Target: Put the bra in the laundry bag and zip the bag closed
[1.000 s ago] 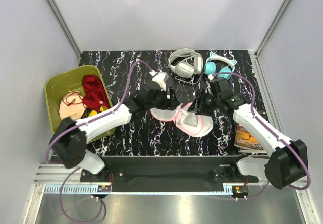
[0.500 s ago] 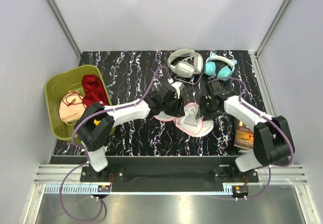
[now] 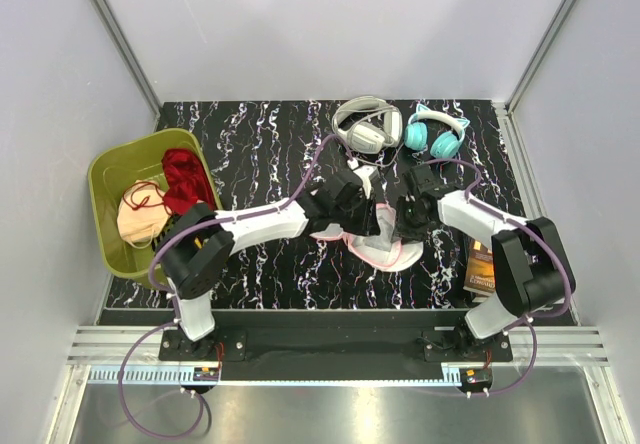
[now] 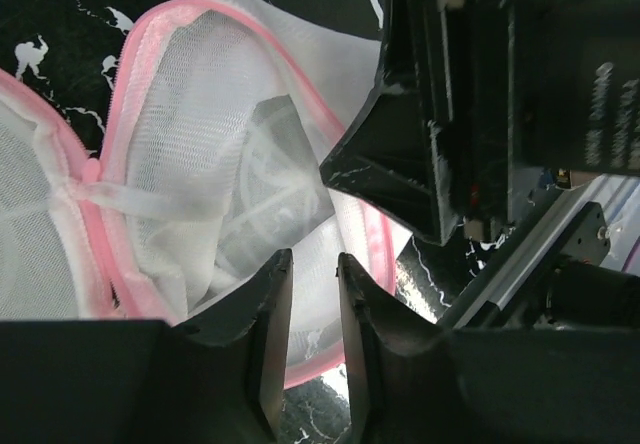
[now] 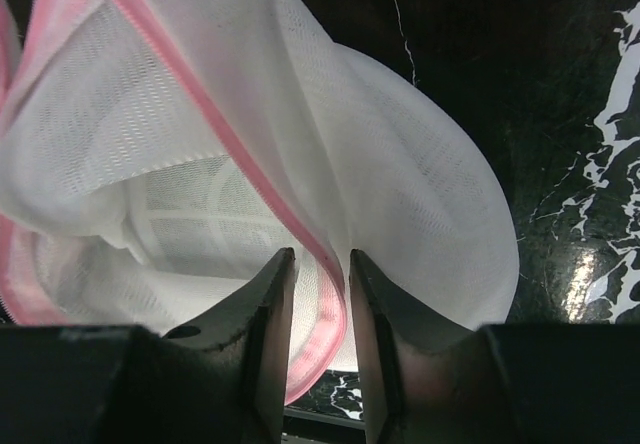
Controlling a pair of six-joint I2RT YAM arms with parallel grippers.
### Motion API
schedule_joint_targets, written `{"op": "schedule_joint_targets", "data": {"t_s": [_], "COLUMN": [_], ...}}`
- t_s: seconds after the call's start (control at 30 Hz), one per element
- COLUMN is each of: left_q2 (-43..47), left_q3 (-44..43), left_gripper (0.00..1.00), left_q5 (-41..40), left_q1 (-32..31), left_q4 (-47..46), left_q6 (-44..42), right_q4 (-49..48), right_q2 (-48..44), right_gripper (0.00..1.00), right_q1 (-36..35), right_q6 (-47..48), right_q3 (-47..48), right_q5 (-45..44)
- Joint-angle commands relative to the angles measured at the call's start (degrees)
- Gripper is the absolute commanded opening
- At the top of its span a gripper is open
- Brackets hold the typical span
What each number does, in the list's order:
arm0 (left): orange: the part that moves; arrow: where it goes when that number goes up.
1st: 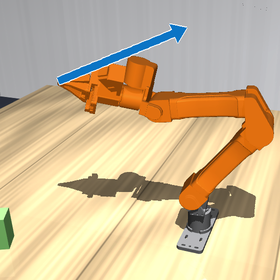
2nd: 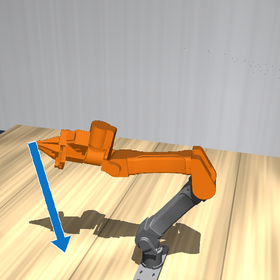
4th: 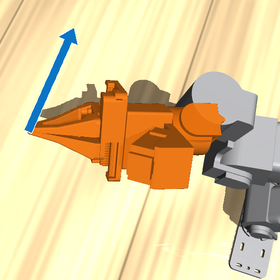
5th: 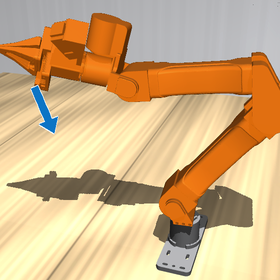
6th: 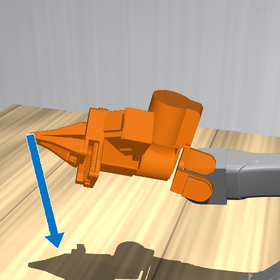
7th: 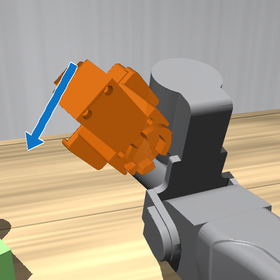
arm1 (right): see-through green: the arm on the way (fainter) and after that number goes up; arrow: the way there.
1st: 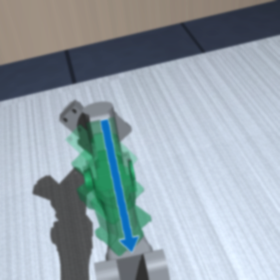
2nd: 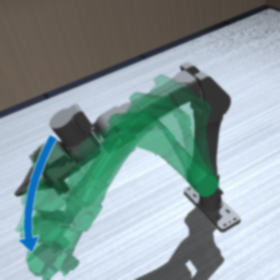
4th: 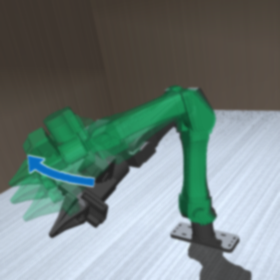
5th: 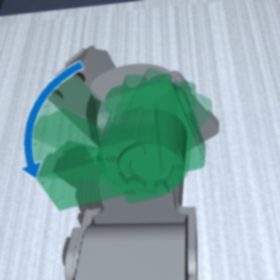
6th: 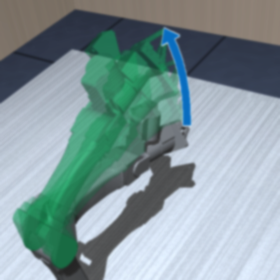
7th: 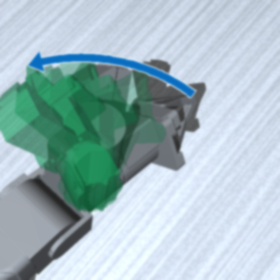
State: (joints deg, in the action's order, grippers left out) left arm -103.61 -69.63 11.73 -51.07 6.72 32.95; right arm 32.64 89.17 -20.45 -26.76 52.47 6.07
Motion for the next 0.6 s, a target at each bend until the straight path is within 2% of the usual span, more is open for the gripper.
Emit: {"op": "schedule_joint_targets", "data": {"t_s": [0.0, 0.07, 0.1, 0.2, 0.37, 0.57], "left_q2": [-2.38, -3.87, -4.49, -7.82, -13.44, -15.65], "left_q3": [-3.15, -3.93, -4.11, -5.25, -6.84, -6.4], "left_gripper": [0.27, 0.26, 0.25, 0.22, 0.17, 0.15], "left_q5": [2.77, 2.69, 2.69, 2.08, 0.32, -5.39], "left_q1": [-0.35, -0.43, -0.52, -0.87, -0.87, 0.62], "left_q4": [-2.94, -3.12, -3.64, -4.17, -4.96, 0.22], "left_q6": [2.91, 3.61, 4.57, 6.16, 8.62, 10.73], "right_q4": [-3.11, -3.03, -2.59, 0.47, 8.39, 20.16], "right_q2": [0.92, 1.45, 1.45, -0.83, -8.82, -15.77], "right_gripper": [0.33, 0.24, 0.12, 0.0, 0.0, 0.0], "right_q1": [0.32, 0.32, 0.32, 0.32, 0.32, 0.23], "right_q6": [0.48, 0.83, 0.75, -1.0, -5.84, -8.57], "right_q3": [-0.44, 0.09, 0.26, 1.41, 4.65, 10.53], "right_q5": [-1.4, -0.97, 0.42, 2.97, 6.5, 7.03]}}
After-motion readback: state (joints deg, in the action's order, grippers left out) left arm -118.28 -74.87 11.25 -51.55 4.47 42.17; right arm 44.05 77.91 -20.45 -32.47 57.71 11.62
